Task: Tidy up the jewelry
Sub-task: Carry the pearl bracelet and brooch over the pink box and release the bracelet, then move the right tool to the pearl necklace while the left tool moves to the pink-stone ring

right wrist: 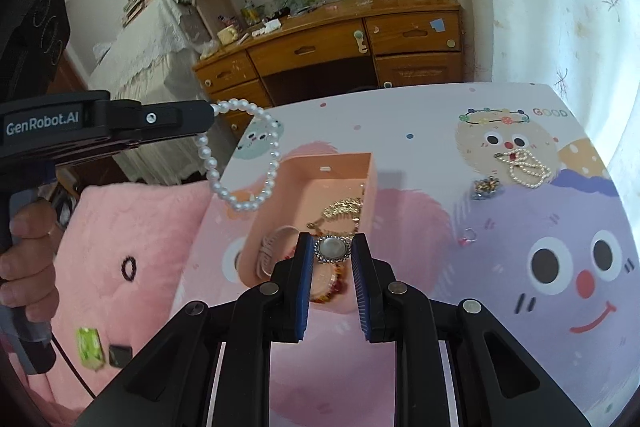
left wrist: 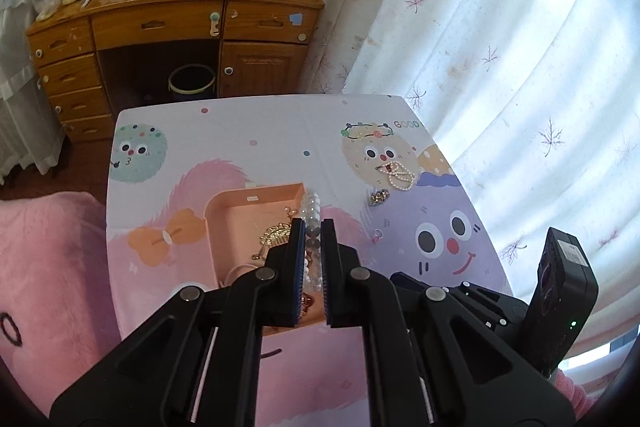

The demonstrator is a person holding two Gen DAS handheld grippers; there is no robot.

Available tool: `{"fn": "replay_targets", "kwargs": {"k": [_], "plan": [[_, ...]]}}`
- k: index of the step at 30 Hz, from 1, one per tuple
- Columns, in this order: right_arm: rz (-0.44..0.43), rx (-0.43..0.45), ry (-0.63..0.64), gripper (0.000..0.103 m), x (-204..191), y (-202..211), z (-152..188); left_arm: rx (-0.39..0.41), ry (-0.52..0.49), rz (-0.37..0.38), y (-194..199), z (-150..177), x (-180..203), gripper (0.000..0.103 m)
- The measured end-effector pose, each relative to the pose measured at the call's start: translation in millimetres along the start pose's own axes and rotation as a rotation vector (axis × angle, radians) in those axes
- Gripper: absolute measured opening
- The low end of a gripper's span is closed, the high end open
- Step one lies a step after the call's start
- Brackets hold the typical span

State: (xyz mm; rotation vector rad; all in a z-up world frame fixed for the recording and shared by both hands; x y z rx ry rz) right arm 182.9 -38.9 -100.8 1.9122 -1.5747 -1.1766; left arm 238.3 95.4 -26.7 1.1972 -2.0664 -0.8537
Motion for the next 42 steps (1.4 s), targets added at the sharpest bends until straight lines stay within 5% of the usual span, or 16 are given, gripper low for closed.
{"fn": "replay_targets", "kwargs": {"k": [10,11,12,14,16,17,21,31,42], "plan": [[0.017,0.013,-0.037,0.02,-33.5,-15.2,5.2,-0.047,-0.127,-0.085,-13.6,-1.1,-16.6,0.005],[0.031,0.004,-0.039,0.028,-32.5,-16.1,5.1,-0.061,-0.13,-0.077,-15.9,-0.1,-17.2,0.006],[0.059,-0.014,-0.046,0.051,-32.0,-17.5,5.9,-0.076,-0.125,-0.057,-17.6,0.7,-17.9,0.007],[0.066,-0.019,-0.064,0.066,-31.2,-12.9,7.8,-0.089,-0.098,-0.038,-17.8,1.8,-20.5,0.03],[0.039,-0.013,-0.076,0.066,-27.7,-6.2,7.9,-0.084,-0.078,-0.047,-15.2,2.8,-23.8,0.057],[0.04,-0.017,-0.083,0.066,-24.6,-3.0,8.4,-0.074,-0.072,-0.054,-12.9,2.8,-25.4,0.06],[0.06,-0.047,-0.145,0.076,0.6,8.2,14.3,-0.102,-0.054,-0.073,-13.0,8.2,-27.9,0.061],[0.167,-0.194,-0.362,0.077,104.2,37.1,20.4,-0.193,-0.021,-0.065,-31.2,41.4,7.3,0.067],[0.237,-0.311,-0.489,0.077,205.2,55.3,-64.5,-0.229,0.022,-0.083,-59.5,39.3,72.4,0.068]]}}
Point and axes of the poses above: each gripper's, at about its wrist camera, not at the fingertips, and y roughly against the way its jaws point, x to its right, z to its underside, the point moved 5 cm from there along -y, roughly the way its jaws point, and after that the axes turned 10 degrees about -y, right-handed, at the moved point
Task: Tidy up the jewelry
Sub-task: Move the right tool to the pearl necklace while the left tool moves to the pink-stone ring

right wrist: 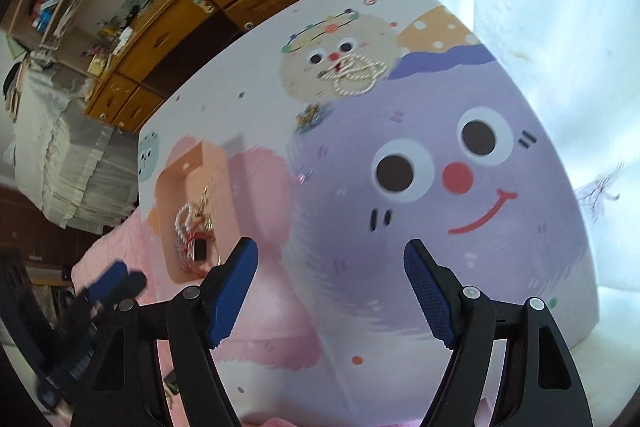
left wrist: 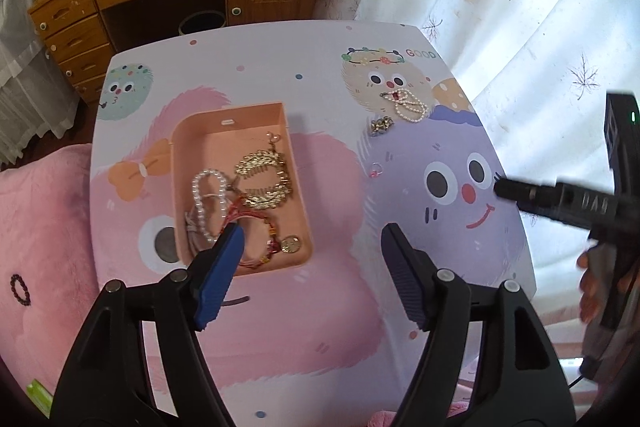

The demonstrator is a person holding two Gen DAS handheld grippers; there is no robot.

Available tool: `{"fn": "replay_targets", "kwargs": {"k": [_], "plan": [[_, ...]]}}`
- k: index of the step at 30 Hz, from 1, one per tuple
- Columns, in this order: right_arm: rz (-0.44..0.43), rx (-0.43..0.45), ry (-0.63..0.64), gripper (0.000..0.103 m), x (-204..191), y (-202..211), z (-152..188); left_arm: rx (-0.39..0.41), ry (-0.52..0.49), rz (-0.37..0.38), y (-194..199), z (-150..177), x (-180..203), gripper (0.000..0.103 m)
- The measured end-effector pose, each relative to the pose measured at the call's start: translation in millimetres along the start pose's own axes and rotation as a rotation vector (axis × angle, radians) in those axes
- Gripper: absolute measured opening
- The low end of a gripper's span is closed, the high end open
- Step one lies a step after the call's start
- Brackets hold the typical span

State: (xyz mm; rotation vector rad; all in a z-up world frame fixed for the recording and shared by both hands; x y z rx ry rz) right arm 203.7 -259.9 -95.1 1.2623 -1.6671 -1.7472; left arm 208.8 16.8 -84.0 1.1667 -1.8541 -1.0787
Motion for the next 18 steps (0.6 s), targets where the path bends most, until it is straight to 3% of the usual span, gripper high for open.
{"fn": "replay_targets", "kwargs": {"k": [6,11,18], "plan": [[-0.028,-0.047,-0.07,0.077,-1.8,0.9,-77.2,-0.037,0.006,-0.012,-30.6,-15.1,38.2,0.068],[-0.018,-0.12,-0.093,0.077,-9.3,-22.2,-135.0,-0.049,0.008,-0.06,-64.7,-31.2,68.6,0.068],[0.01,-0.193,-0.125,0.077,-9.5,-83.7,-172.5,-0.07,-0.017,-0.075,-113.0,-50.1,91.7,0.068]]}}
Point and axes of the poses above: each gripper's, at about its wrist camera, not at the fingertips, and y roughly against the way its jaws point, x to its right, z to its underside, the point moved 5 cm from there along -y, roughly the way its jaws point, and after that the axes turned 10 degrees about -y, right-handed, at the moved point
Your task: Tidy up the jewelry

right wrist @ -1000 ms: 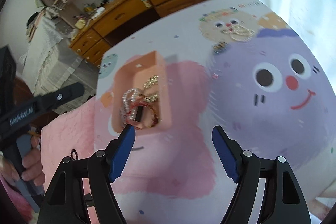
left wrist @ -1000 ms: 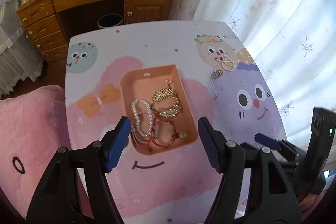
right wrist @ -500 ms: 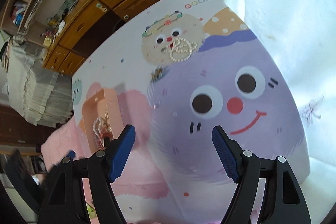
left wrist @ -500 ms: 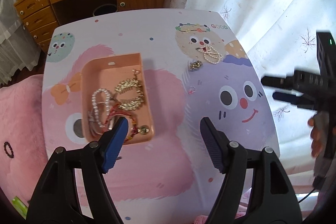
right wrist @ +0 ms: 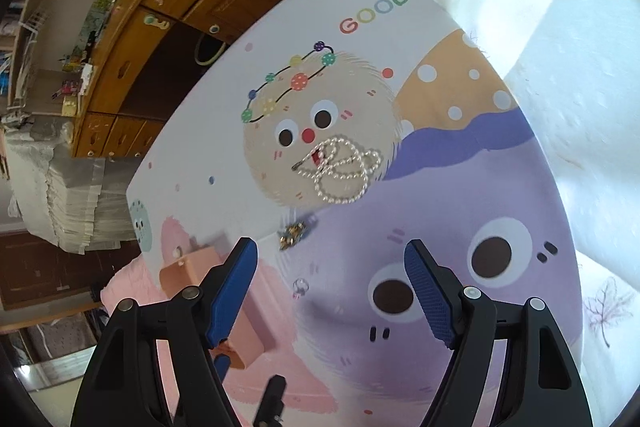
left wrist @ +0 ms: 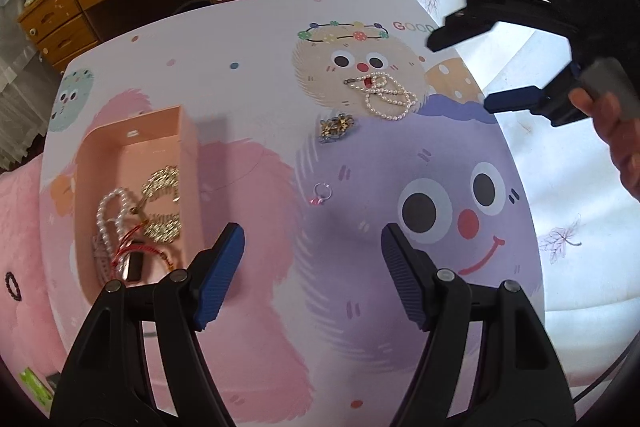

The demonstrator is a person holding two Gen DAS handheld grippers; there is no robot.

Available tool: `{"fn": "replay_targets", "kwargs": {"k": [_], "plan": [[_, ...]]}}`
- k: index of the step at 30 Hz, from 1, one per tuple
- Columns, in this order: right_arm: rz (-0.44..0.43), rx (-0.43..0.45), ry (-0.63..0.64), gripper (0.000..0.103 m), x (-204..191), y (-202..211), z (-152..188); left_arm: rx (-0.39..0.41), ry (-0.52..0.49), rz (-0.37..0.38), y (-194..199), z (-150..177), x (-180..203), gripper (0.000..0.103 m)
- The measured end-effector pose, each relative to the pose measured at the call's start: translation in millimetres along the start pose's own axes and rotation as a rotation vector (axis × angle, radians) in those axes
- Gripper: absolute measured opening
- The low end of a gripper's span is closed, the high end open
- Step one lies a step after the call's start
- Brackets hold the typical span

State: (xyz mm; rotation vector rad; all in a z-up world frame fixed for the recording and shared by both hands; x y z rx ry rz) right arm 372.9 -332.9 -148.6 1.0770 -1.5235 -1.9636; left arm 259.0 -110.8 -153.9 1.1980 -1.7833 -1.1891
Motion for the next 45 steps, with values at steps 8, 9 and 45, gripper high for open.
{"fn": "replay_targets", "kwargs": {"k": [8,9,45], "plan": [[0.055,-0.05,0.018,0.077,-2.7,-62.2,-28.6,0.014,-0.064,-0.043,-56.1,-10.0,11.3,0.068],[0.062,-0.051,0.026,0.077,-3.7,-68.6,-30.2,0.016,-0.067,-0.052,-62.3,-10.1,10.7,0.068],[0.189,0.019,0.205,0.014,-22.6,-85.5,-52.0,0.158,-0.142,-0.058,-98.3,-4.2,32.1,0.014]]}}
Point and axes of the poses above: each gripper's, at about its wrist camera, not at the fingertips, and y roughly against the way its jaws point, x to its right, z to its underside, the point moved 5 cm from there along -y, roughly the way its jaws point, and after that the axes turned 10 degrees about -y, right-handed, at the moved point
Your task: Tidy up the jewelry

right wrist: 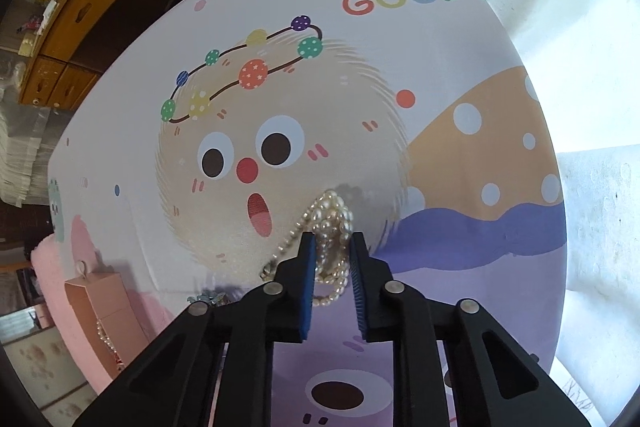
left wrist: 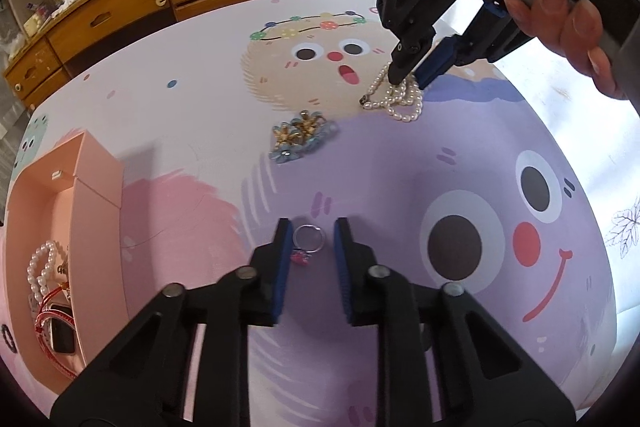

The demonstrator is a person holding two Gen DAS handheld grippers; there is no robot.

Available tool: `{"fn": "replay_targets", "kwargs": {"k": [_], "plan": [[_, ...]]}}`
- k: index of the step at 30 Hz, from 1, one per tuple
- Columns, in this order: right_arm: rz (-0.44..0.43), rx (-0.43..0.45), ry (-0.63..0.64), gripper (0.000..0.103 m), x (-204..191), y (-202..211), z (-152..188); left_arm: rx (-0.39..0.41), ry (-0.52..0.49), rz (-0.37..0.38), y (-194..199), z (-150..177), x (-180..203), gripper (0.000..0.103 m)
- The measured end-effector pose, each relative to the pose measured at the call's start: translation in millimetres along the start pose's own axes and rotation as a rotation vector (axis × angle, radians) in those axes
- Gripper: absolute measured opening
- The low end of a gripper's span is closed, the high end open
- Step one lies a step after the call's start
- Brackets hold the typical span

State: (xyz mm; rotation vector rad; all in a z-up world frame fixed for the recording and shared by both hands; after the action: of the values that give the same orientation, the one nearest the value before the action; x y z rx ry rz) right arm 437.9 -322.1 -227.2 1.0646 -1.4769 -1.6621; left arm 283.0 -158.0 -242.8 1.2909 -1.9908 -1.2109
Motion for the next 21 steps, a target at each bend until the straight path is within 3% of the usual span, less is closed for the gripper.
{"fn": "replay_targets", "kwargs": {"k": [3,13,14,21], "plan": [[-0.038,-0.009,-0.005,0.009,8.3,4.9,0.8,-0.006,0.015,-0.002,-0.9,-1.3,0.2,0.013],[-0.157,-0.101,-0.083,0.009,46.0,-1.9,29.5,-0.076,0.041,0.038,5.1,6.7,-1.9,0.012],[-0.172,-0.111,-0.097,0.009,50.5,-0.2,33.6,-0.083,0.05,0.044,6.1,7.5,-3.6,0.0],[-0.229,-0.106,-0.149,0.009,68.2,26.0,60.2,-0.071,0.06,0.036,29.6,9.8,-11.0,0.0]]}}
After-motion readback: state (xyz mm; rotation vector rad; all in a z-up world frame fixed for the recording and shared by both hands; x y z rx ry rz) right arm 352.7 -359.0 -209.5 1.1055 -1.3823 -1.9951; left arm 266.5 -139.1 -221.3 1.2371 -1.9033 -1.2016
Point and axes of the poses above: each gripper's, at about its wrist camera, not at the fingertips, and y roughly against the way its jaws point, x to its right, z to its underside, the point moved 5 cm from there along -y, roughly the way its jaws point, and after that the axes turned 10 degrees about -y, right-handed, at the moved point
